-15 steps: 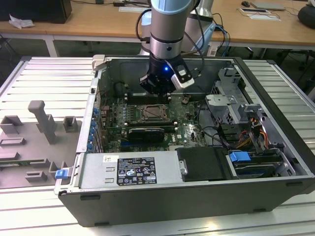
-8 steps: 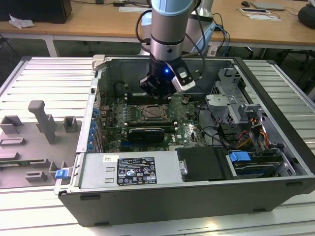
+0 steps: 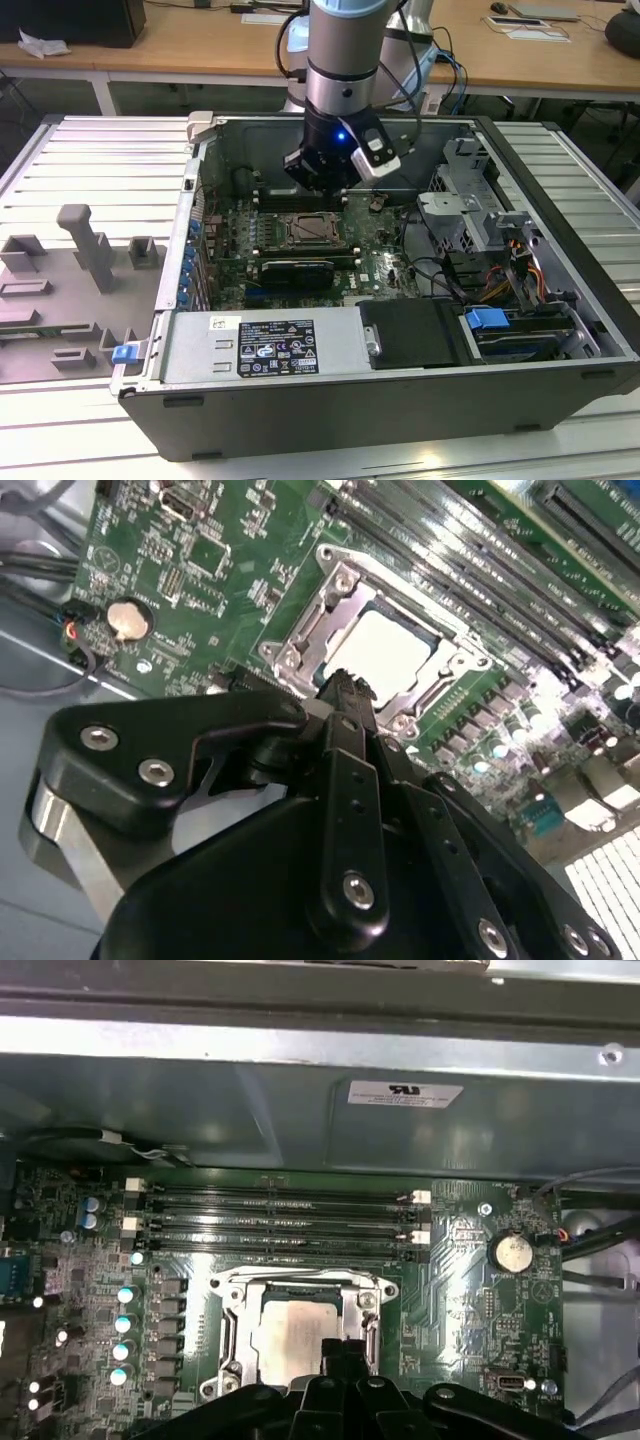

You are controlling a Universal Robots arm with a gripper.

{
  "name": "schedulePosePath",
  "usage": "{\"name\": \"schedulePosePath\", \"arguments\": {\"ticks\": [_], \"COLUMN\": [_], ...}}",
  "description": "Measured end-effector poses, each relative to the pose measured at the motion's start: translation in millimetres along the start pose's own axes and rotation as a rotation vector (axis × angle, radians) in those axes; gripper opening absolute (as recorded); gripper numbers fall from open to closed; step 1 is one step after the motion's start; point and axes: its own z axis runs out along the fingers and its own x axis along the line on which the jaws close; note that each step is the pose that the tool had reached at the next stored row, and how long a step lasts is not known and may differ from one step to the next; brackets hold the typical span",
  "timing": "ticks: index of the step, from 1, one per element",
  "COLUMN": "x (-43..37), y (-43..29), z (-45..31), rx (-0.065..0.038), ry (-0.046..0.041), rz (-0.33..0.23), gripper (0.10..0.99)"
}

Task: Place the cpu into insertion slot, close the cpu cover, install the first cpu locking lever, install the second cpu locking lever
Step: 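Install the second cpu locking lever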

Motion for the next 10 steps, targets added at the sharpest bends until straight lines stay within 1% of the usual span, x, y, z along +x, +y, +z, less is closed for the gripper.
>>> {"name": "schedulePosePath", "arguments": {"ticks": [2,3,4,5,6,10], "x": [0.5,1.3,2.0,4.9,7.5,22.7], "y": [-6.1,-17.3,-35.2,-43.2,-46.7,-48.2], "z": [-0.8,-1.8,-1.1,4.5,4.4,4.3], "rx": [0.000,0.000,-0.022,-0.035,-0.037,-0.044], "ry": [0.0001,0.0001,0.0005,0.0025,0.0031,0.0031], "rz": [0.000,0.000,0.001,-0.017,-0.022,-0.025], "gripper": [0.106,0.106,0.106,0.106,0.106,0.106]}}
